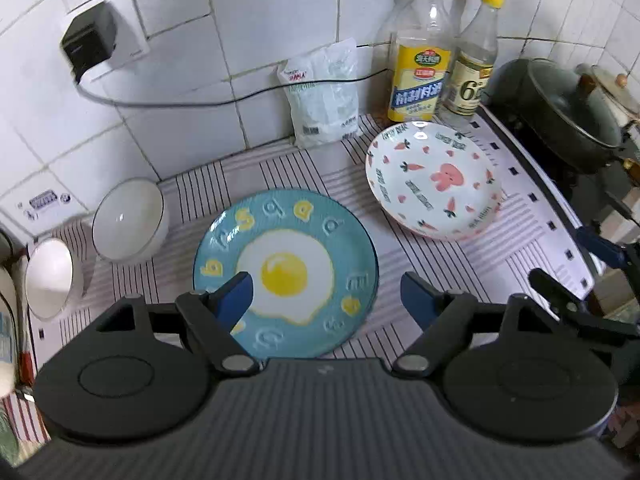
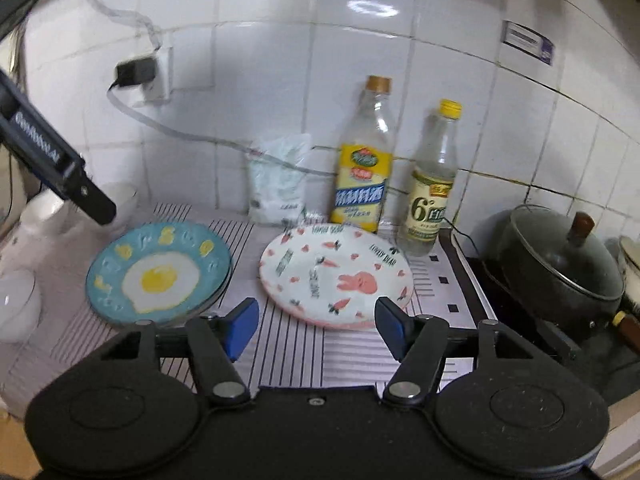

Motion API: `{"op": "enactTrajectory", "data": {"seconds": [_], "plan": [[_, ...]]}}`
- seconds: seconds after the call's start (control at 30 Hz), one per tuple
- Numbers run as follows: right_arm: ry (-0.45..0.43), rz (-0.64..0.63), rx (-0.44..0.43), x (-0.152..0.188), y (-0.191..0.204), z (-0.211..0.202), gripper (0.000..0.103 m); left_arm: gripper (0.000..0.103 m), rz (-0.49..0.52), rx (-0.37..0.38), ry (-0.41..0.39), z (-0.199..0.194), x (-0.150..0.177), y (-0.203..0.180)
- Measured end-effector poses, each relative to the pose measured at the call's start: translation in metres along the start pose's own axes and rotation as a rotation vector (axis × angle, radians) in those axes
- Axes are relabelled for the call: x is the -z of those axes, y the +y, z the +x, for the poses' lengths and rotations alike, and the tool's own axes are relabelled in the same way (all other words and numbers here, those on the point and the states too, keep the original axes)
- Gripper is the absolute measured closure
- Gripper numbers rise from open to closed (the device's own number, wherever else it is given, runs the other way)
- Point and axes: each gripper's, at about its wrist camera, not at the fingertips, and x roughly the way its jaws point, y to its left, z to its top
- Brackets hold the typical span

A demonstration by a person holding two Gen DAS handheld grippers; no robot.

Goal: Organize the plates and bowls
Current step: 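Open the right gripper and withdraw from the stacked plates, then grasp the pink bunny plate rim with the right gripper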

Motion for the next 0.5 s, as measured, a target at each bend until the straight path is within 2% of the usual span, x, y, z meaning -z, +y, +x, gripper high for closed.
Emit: {"op": "enactTrajectory", "data": {"seconds": [0.1,0.23,0.5], "plan": [[-0.046,0.056,0.026,0.005,-0.008,0.012,0.025,0.018,0.033,-0.002,-0.018,0.015,-0.015,-0.006],[-0.025,0.074,0.066,0.008,-0.011,0.031,0.024,0.018,0.037,0.107,0.014,0.04,-0.037,-0.005],[-0.019,0.205,0.08,0.013,-0.027,0.074,0.024,0.018,0.13,0.155,-0.011,0.096,-0.072,-0.023]]}}
